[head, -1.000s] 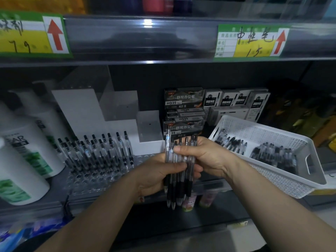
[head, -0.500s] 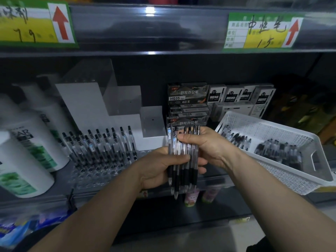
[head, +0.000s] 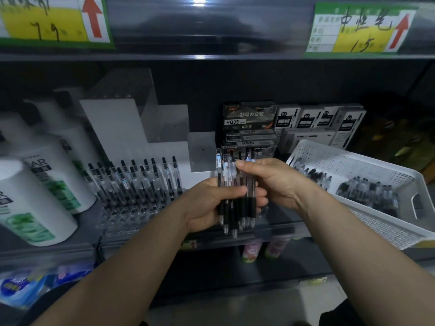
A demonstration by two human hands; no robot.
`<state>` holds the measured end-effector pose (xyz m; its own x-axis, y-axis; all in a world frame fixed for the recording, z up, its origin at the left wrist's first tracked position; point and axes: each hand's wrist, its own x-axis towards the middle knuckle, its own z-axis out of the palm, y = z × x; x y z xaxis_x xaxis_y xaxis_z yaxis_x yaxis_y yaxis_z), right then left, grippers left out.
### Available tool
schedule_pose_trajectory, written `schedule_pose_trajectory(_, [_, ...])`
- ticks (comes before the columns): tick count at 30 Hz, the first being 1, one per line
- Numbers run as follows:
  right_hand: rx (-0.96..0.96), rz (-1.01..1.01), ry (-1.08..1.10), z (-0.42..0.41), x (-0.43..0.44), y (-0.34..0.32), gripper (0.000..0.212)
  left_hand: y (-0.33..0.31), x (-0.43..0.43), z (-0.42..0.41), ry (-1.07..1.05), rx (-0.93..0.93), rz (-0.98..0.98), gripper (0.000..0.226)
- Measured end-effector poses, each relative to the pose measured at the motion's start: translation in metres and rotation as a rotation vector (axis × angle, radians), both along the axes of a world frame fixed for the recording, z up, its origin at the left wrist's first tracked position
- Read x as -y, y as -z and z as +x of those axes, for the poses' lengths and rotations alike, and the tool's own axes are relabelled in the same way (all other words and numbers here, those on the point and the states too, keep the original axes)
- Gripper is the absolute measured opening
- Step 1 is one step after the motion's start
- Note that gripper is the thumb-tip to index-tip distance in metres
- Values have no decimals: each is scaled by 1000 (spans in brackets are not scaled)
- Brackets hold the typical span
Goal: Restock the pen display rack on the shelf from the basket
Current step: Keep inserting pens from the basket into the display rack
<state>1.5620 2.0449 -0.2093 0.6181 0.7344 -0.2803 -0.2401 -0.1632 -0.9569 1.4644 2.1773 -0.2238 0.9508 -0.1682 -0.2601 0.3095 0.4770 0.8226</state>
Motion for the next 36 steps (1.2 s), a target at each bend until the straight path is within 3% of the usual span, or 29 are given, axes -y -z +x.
schedule_pose_trajectory(10, [67,8,-11,-3,-1,4,24,6,-2,-2,-36,22,117,26])
schedule_pose_trajectory(14, [176,-20,0,0,1,4,39,7,-1,-1,-111,16,195,26])
schedule_pose_trajectory(19, [221,3,61,-2,4,5,17,10,-2,-5,-188,45,278,27])
schedule_pose_trajectory(25, [275,47,219,-23,-8,3,25,9,-6,-25,-303,119,490,20])
schedule_pose_trajectory(29, [258,122,218,-41,-28,-3,17,2,-21,-44,-455,133,619,19])
schedule_pose_trajectory(36, [424,106,337,-59,-58,-18,9,-13,-69,-90,-827,111,577,7])
